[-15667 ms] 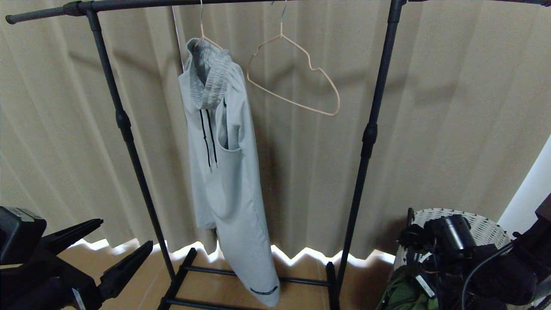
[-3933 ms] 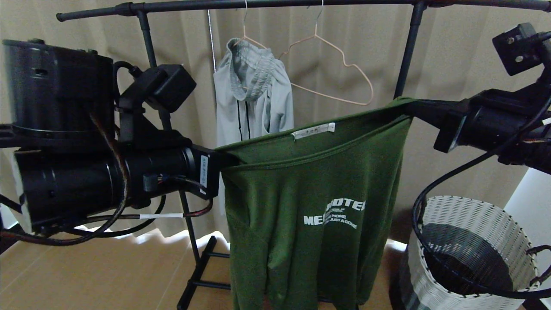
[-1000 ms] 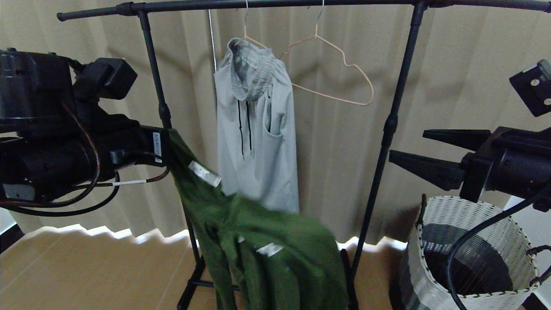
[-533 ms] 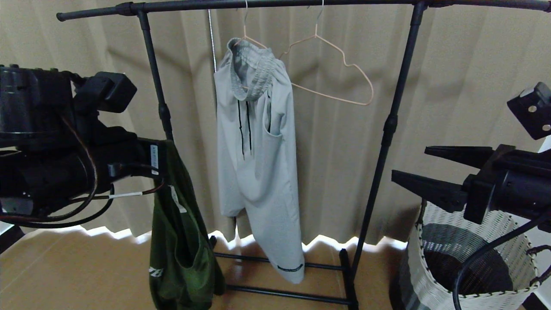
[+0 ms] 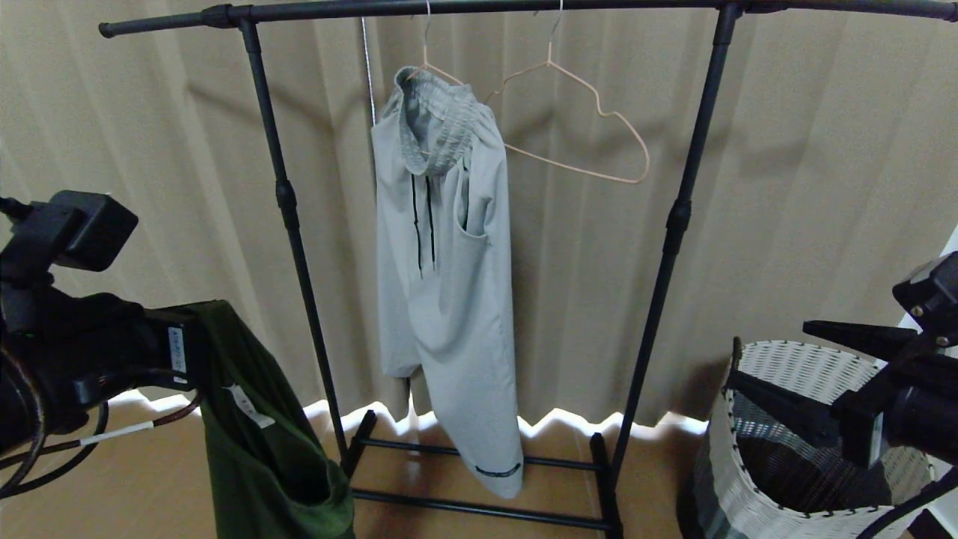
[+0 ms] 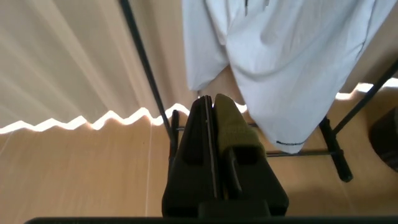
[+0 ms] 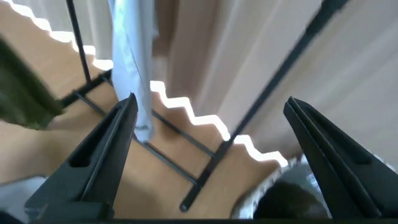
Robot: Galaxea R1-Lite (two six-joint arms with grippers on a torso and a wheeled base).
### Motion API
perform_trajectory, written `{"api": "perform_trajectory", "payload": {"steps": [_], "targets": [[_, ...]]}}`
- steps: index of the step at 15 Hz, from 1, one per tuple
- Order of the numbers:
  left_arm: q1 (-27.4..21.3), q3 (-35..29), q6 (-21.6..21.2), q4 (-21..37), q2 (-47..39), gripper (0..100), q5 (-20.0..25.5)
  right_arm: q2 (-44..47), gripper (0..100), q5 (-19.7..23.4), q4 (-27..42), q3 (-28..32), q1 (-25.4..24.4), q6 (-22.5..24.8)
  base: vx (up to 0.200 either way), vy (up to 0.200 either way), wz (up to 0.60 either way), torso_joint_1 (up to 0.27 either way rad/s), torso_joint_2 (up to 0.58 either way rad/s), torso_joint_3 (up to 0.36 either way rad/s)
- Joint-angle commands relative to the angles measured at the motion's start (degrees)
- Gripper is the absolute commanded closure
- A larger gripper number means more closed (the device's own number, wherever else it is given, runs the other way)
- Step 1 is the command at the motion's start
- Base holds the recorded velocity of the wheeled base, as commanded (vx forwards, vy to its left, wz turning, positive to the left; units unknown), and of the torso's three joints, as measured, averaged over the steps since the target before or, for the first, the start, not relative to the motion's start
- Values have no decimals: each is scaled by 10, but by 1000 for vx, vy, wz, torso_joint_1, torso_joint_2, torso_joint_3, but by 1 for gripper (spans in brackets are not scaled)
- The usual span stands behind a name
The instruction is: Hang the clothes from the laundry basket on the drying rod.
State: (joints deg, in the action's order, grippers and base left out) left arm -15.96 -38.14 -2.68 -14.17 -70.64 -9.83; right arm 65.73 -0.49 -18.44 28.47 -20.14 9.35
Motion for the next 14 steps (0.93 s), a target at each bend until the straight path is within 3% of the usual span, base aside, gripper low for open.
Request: {"api": "perform_trajectory", "payload": {"steps": [1, 6, 10, 14], "targets": [[5, 22, 0, -1, 19, 100, 0, -35, 0, -12, -1, -28, 21, 4, 0, 0, 0, 0, 0, 0], [2, 91, 0, -50, 39, 100, 1, -44, 0, -27, -1, -83, 101, 5, 0, 0, 0, 0, 0, 0], [2, 163, 1, -109, 52, 100, 1, -54, 0, -22, -25, -102, 101, -1, 0, 0, 0, 0, 0, 0], [2, 185, 18, -111, 82, 100, 2, -56, 0, -23, -50, -147, 102, 16, 0, 0, 0, 0, 0, 0]]}}
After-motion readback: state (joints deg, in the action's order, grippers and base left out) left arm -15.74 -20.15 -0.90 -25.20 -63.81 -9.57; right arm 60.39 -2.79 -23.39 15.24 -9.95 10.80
